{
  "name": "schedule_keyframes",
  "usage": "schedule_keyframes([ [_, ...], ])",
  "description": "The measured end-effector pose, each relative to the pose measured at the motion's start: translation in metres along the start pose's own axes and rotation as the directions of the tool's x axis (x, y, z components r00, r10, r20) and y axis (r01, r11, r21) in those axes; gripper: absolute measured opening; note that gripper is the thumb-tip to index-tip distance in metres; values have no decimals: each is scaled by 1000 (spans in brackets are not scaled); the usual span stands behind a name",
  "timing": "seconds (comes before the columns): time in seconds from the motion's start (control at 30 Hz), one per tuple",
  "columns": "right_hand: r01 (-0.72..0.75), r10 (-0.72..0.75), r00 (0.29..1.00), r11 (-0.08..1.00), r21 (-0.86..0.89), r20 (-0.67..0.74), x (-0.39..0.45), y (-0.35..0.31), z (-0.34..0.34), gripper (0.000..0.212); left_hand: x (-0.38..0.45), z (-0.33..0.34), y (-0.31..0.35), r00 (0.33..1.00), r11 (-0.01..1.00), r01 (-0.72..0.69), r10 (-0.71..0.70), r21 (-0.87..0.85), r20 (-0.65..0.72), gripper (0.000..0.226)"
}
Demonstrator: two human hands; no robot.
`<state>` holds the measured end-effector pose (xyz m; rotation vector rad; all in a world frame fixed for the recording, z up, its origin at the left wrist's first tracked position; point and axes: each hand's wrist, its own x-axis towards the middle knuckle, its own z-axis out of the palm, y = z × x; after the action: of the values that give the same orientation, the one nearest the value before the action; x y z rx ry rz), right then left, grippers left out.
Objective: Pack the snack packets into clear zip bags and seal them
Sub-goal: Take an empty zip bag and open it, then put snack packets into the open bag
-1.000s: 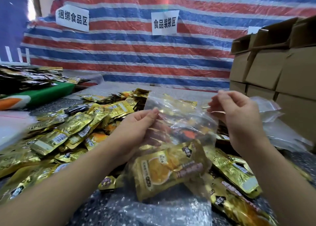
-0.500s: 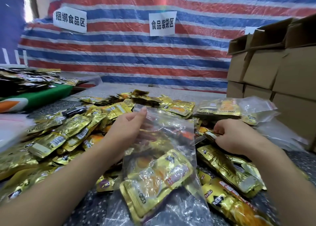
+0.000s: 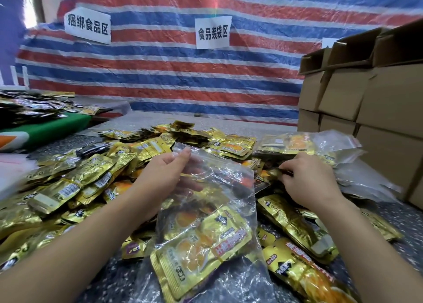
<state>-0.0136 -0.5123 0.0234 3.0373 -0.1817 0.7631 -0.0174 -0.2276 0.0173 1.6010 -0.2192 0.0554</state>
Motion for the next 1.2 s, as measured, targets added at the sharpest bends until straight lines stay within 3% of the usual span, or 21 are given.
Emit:
schedule_keyframes([
  [0.1,139,-90,985,917,374,-145,-2,-7,-7,13,0,0,1,1000,1000,-2,2,-10,8,38],
  [0.17,215,-145,974,831,514,-173,-4,-17,-9,13,0,-1,1,1000,1000,-3,3,-6,6,39],
  [0.27,163,-193,980,906,391,39,-8,-28,-3,2,0,-2,2,1000,1000,9,-9,-1,6,39],
  [0.37,132,-172,968,968,215,182,-12,-28,4,22,0,-3,2,1000,1000,26,-26,-9,8,38],
  [0.6,76,-79,997,963,260,0,-8,-22,-1,3,-4,-3,6,999,1000,9,-8,-26,44,28],
  [0.67,45,0,994,916,399,-113,-4,-20,-6,3,-5,-3,8,997,1000,-16,17,-8,71,29],
  [0.7,28,67,985,849,528,-160,-3,-20,-11,4,-5,-3,8,995,1000,-28,28,-6,93,28],
  [0.73,6,157,973,712,702,-167,-2,-22,-17,8,-6,-2,9,992,999,-38,38,-2,119,28],
  [0.77,-21,233,967,468,883,-100,-2,-24,-24,9,-7,-1,10,989,999,-50,49,5,142,28],
  [0.8,-65,243,970,147,987,28,-2,-26,-30,9,-8,-1,10,985,998,-63,60,14,159,27],
  [0.83,-110,185,973,-152,982,137,-2,-28,-36,10,-8,-1,9,982,996,-81,76,24,171,25],
  [0.87,-149,105,974,-361,921,198,-2,-29,-39,16,-8,-1,9,979,994,-101,93,33,182,24],
  [0.9,-182,32,974,-482,857,225,-3,-29,-42,20,-8,-1,8,976,992,-120,110,39,190,22],
  [0.97,-236,-85,969,-588,774,232,-8,-34,-45,22,-9,0,7,971,989,-144,132,45,202,20],
  [1.03,-287,-184,958,-621,729,220,-12,-40,-45,25,-9,0,7,968,986,-158,144,49,203,18],
  [1.2,-286,-290,946,-538,793,144,-14,-47,-41,26,-10,2,8,967,982,-181,169,48,192,20],
])
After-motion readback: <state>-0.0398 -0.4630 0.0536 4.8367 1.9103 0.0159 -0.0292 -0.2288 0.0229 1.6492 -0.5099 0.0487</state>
